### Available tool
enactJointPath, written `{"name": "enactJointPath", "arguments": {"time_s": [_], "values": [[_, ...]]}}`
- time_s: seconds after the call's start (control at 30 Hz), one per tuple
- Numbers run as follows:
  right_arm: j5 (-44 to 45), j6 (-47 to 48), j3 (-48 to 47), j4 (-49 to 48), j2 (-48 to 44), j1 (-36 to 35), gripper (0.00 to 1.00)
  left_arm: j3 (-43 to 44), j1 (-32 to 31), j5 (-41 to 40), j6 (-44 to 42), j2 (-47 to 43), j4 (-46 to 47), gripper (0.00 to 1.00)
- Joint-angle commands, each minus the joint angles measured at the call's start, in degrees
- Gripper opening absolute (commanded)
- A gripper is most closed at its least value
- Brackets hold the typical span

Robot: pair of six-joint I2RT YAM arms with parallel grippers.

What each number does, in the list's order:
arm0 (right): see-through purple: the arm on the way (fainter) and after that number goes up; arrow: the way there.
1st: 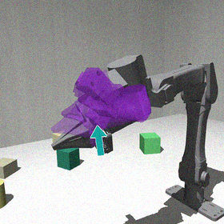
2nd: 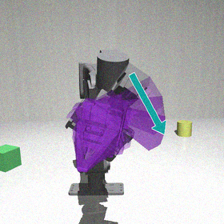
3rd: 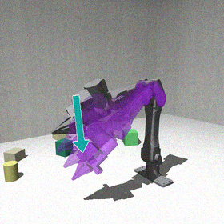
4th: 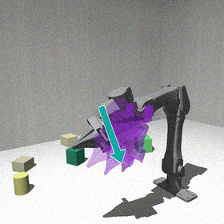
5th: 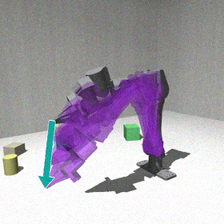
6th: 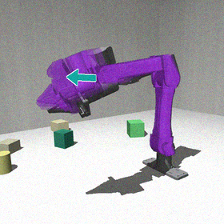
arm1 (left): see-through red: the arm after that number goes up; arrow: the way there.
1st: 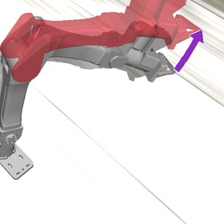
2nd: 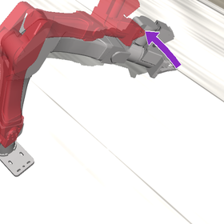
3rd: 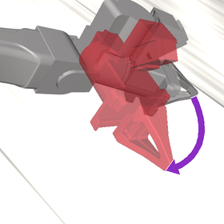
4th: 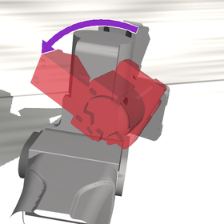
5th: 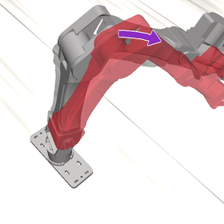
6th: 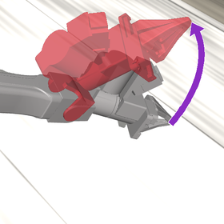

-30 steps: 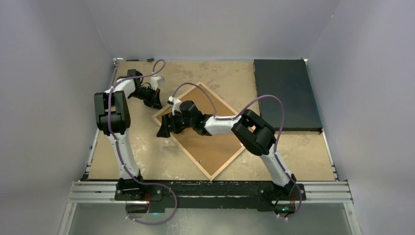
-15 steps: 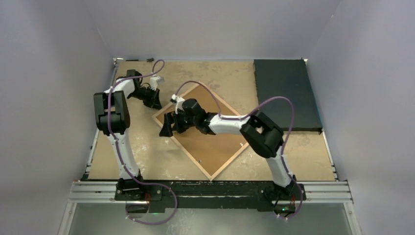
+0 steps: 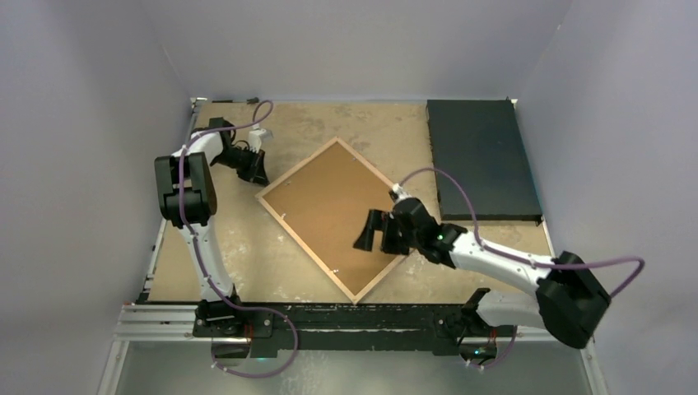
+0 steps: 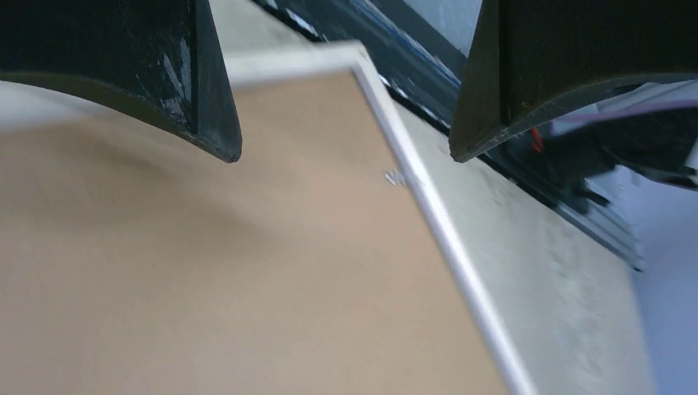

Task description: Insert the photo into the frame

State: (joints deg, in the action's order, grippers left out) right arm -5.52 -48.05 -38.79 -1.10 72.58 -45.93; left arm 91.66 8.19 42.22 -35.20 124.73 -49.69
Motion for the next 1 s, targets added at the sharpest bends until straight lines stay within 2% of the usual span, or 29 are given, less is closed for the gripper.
{"name": "enactJointPath", "arguments": {"time_s": [0.0, 0.07, 0.17, 0.37, 0.47, 0.73, 0.83, 0.97], "values": [[-0.6, -10.7, 9.8, 5.8, -10.2, -0.5, 0.99, 3.4, -1.1, 2.5, -0.4, 0.1, -1.6, 0.09], [-1.7, -12.0, 12.8, 5.4, -12.8, -0.5, 0.99, 3.3, -2.2, 2.0, -0.3, 0.5, -1.0, 0.15], [-2.7, -12.5, 15.0, 4.5, -13.0, -0.1, 0.99, 3.0, -3.7, 1.6, 0.1, 1.2, -0.6, 0.15], [-2.4, -8.9, 14.1, -1.2, -7.3, 2.3, 0.99, 1.1, -3.6, 1.0, -1.7, 1.7, -1.8, 0.03], [-1.1, -5.5, 10.6, -1.2, -3.0, 3.4, 0.99, -1.6, -3.3, 0.9, -4.3, 0.4, -3.2, 0.00], [-0.7, 2.9, -1.5, 0.5, 6.9, 3.8, 0.99, -10.5, -1.2, -1.9, -10.1, -4.8, -5.1, 0.00], [-2.0, 3.8, -3.1, 1.7, 4.9, 3.8, 0.99, -12.4, 1.1, -2.6, -11.2, -6.6, -5.2, 0.00], [0.0, 2.7, -2.9, 8.7, -2.9, 4.0, 0.99, -13.1, 2.6, -3.3, -11.6, -9.9, -4.8, 0.00]]}}
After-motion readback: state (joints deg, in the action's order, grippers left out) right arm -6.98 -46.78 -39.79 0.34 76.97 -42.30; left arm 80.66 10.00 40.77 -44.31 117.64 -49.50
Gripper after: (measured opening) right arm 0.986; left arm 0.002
